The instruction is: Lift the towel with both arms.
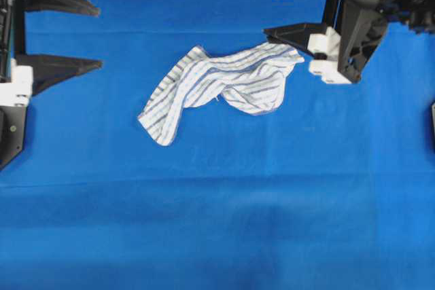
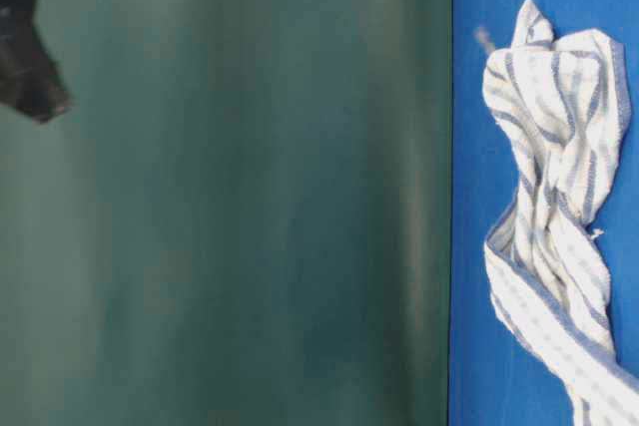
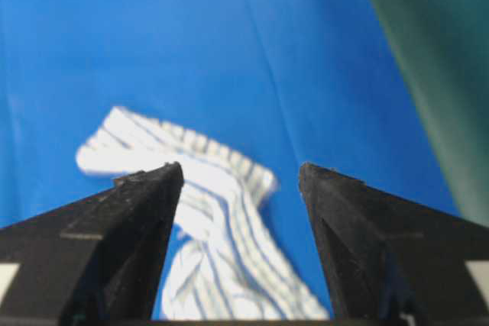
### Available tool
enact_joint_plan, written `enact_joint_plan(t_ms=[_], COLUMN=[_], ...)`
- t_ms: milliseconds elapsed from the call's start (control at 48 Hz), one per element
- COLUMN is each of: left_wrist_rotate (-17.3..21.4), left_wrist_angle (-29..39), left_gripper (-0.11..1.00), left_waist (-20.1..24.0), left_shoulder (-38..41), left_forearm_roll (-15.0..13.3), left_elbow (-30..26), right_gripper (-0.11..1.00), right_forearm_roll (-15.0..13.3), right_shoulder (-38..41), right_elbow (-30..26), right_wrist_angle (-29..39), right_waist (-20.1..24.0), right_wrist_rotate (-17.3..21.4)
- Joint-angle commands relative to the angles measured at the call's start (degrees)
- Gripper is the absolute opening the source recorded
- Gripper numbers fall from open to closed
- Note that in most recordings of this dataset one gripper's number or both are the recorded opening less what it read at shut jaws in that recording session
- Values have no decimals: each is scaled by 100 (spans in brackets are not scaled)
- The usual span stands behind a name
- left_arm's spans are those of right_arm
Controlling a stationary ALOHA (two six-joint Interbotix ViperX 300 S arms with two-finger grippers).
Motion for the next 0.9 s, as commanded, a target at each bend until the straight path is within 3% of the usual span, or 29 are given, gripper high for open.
enact_joint_plan(t_ms=[0, 354, 751, 876], left_wrist_rotate=[-9, -9, -9, -9], left_wrist_angle=[-176, -1415, -3067, -3437], left_gripper=[93, 93, 93, 93], left_waist=[9, -62, -62, -62], left_shoulder=[79, 703, 1995, 2487], left_forearm_roll=[0, 0, 0, 0], left_elbow=[123, 1301, 2118, 2153], right_gripper=[65, 65, 65, 65], right_forearm_roll=[9, 9, 9, 18], right_shoulder=[-97, 325, 1441, 1872], right_elbow=[158, 1204, 1811, 1916], right_wrist_angle=[-88, -1063, -2285, -2716], right_waist=[-9, 0, 0, 0], right_wrist_rotate=[97, 536, 817, 861])
